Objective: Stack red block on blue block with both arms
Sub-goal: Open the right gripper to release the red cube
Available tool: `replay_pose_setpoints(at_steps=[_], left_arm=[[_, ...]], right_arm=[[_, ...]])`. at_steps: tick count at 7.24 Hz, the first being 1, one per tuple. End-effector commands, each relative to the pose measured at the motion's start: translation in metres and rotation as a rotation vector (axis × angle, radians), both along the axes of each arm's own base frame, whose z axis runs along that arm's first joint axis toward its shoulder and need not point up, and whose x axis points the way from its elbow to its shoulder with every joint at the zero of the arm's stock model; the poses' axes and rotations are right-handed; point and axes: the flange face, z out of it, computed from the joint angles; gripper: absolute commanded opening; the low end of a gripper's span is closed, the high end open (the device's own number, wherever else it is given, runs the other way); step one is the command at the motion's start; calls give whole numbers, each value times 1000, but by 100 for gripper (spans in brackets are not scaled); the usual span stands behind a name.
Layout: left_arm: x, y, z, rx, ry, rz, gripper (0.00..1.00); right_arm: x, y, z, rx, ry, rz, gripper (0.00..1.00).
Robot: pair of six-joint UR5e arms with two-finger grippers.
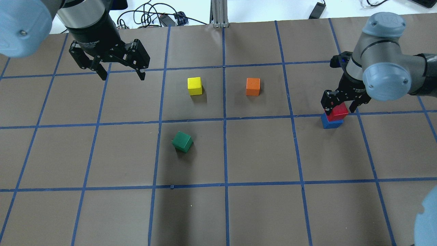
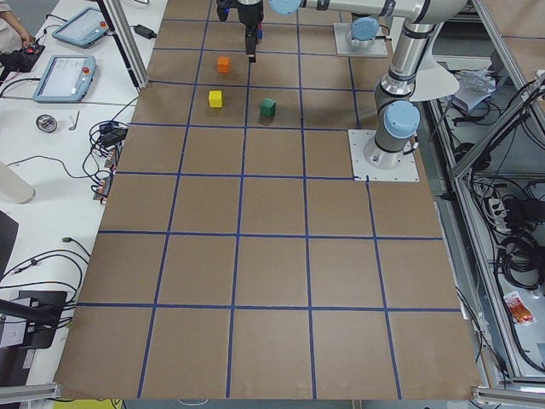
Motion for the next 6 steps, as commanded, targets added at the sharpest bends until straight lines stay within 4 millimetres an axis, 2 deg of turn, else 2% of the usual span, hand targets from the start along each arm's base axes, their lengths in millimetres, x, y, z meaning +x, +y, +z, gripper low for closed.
replay_pose_setpoints(at_steps=[1, 2, 4, 5, 6], left_arm=[[0, 0, 0, 0, 2, 0, 100], [0, 0, 0, 0, 2, -1, 100], [0, 0, 0, 0, 2, -2, 100], [0, 0, 0, 0, 2, 0, 100], [0, 0, 1, -2, 2, 0, 100]], right_arm=[[-4, -2, 7, 3, 33, 2, 98], [-3, 1, 29, -21, 41, -1, 100], [-2, 8, 106, -29, 46, -21, 100], [4, 21, 148, -24, 51, -96, 100], [10, 31, 178, -35, 56, -169, 100]])
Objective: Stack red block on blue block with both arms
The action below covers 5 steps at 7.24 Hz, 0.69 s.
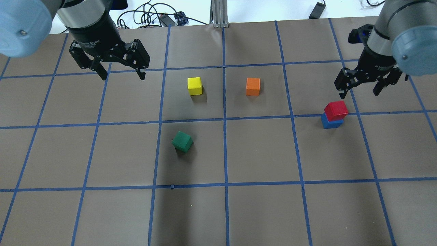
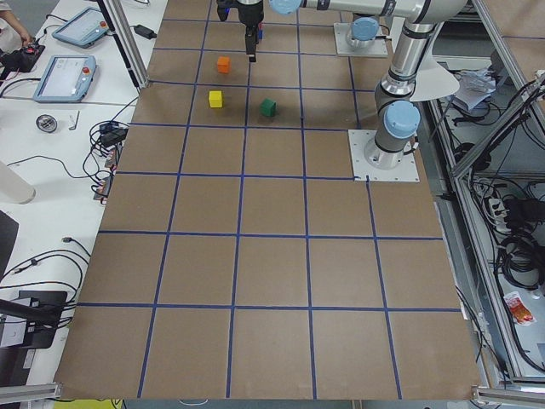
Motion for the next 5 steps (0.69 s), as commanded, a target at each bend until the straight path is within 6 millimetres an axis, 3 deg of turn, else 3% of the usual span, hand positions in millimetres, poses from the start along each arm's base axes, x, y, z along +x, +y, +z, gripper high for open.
replay_pose_setpoints(at_steps=[1, 2, 3, 4, 5], left_arm=[[0, -1, 0, -1, 0, 1, 100], [0, -1, 0, -1, -1, 1, 100], [0, -1, 1, -3, -1, 1, 100], [0, -1, 1, -3, -1, 1, 100], [0, -1, 2, -4, -4, 0, 100]], right_arm=[[11, 23, 71, -41, 14, -89, 100], [21, 28, 81, -49, 14, -93, 100], [47, 33, 82, -49, 16, -77, 100], [87, 38, 81, -58, 24, -61, 100], [101, 41, 80, -56, 22, -44, 100]])
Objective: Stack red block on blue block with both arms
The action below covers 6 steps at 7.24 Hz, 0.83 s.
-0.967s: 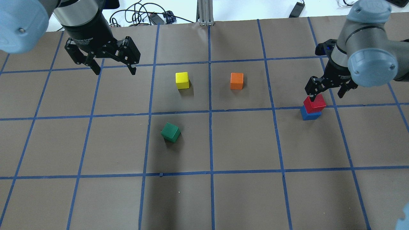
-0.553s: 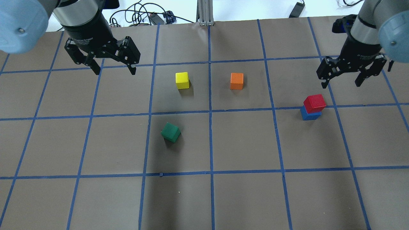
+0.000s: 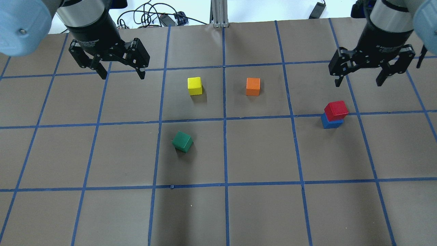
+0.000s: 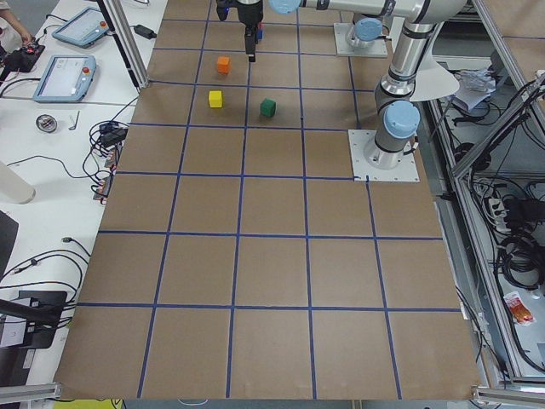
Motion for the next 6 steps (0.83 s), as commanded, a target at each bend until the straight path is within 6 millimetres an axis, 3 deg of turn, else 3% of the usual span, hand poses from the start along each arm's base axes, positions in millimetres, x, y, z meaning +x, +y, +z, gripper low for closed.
replay_pose_setpoints(at_steps=[1, 6], left_arm=[[0, 0, 1, -4, -4, 0, 100], [0, -3, 4, -34, -3, -2, 100]], right_arm=[[27, 5, 2, -8, 3, 20, 100], [25, 6, 8, -26, -38, 3, 100]])
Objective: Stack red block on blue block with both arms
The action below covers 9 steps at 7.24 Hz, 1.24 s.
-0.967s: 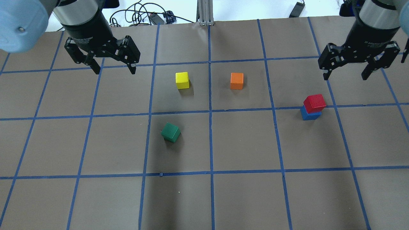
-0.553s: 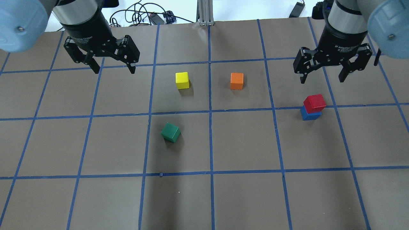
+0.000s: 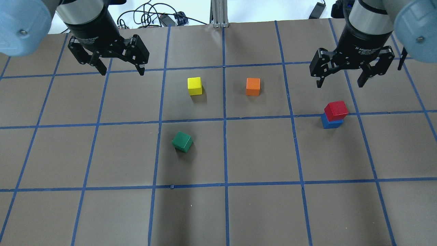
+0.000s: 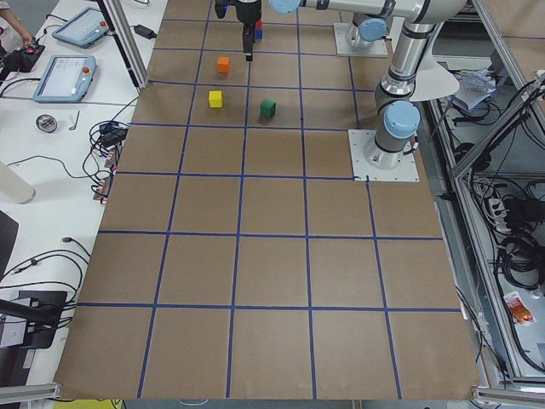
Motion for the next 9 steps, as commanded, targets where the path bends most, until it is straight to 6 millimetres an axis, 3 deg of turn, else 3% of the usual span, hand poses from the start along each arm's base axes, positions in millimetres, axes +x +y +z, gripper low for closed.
replay_pose_setpoints(at_steps=[1, 9], left_arm=[[0, 0, 0, -1, 0, 0, 100], [0, 0, 2, -4, 0, 0, 100]], right_arm=[[0, -1, 2, -11, -4, -5, 100], [2, -2, 1, -25, -2, 0, 100]])
